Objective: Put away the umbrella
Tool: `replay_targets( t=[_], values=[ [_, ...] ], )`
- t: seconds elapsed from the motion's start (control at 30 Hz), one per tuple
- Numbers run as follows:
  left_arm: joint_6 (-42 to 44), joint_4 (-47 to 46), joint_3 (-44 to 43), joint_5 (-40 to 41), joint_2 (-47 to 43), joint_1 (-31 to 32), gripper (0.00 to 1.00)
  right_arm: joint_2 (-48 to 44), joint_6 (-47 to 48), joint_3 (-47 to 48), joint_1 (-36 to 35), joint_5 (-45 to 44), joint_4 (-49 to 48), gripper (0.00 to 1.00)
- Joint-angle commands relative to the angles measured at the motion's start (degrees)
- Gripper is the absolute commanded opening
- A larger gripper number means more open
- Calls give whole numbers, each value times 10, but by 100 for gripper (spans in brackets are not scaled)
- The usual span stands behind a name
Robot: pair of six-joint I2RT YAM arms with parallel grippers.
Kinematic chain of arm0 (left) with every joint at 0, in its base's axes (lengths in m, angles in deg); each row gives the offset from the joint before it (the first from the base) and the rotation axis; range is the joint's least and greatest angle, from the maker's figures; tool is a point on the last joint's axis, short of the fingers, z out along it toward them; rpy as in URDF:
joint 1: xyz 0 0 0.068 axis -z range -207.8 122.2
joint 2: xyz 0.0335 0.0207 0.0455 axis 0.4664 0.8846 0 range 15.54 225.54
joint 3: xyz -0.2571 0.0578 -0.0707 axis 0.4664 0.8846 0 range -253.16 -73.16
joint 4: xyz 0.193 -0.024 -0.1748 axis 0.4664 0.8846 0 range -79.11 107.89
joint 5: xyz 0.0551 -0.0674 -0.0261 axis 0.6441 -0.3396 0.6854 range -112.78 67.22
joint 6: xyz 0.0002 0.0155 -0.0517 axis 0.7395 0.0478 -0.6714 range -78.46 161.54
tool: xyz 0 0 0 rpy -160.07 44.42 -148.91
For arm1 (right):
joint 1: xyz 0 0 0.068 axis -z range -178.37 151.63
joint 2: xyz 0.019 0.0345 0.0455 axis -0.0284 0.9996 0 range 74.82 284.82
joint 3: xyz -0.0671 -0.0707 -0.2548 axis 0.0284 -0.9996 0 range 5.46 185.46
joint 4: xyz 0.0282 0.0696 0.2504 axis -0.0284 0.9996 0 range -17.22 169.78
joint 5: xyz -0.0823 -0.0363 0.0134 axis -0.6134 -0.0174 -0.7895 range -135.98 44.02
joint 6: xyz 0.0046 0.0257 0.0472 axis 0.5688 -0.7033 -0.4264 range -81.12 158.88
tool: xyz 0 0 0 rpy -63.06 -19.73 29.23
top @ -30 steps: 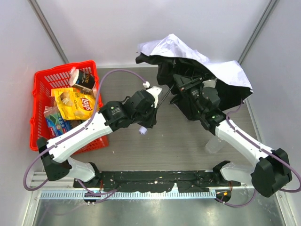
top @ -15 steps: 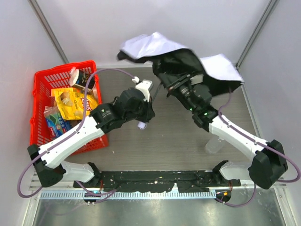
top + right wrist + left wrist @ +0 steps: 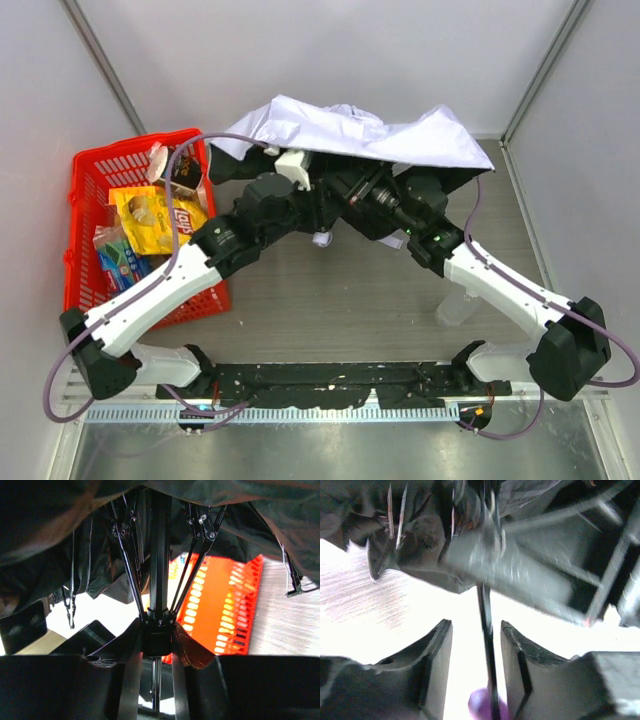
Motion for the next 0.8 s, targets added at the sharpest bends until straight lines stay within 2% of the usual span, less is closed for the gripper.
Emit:
replay_targets(
  t=[0.0, 0.07, 0.13, 0.3, 0.4, 0.53, 0.63, 0.7, 0.77],
  values=[
    [5, -76, 55, -31, -103, -5, 57, 6, -15, 20, 70, 75, -61, 1],
    [25, -72, 89, -47, -145, -5, 66, 14, -22, 29, 99, 102, -73, 1],
    [48, -48, 112, -46, -189, -5, 68, 21, -29, 48, 121, 127, -79, 1],
    [88, 49, 115, 66, -271, -5, 68, 58, -58, 121, 129, 178, -99, 1],
    [102, 69, 100, 119, -310, -5, 69, 75, -87, 118, 123, 185, -136, 1],
    [108, 65, 86, 159, -341, -5, 69, 71, -103, 65, 120, 187, -151, 1],
    [115, 58, 80, 165, -348, -5, 70, 51, -58, -34, 120, 221, -167, 1],
    [115, 58, 79, 160, -345, -5, 70, 56, -2, -88, 120, 253, -132, 1],
    [111, 58, 85, 150, -334, -5, 70, 70, 16, -149, 120, 290, -141, 1]
  ],
)
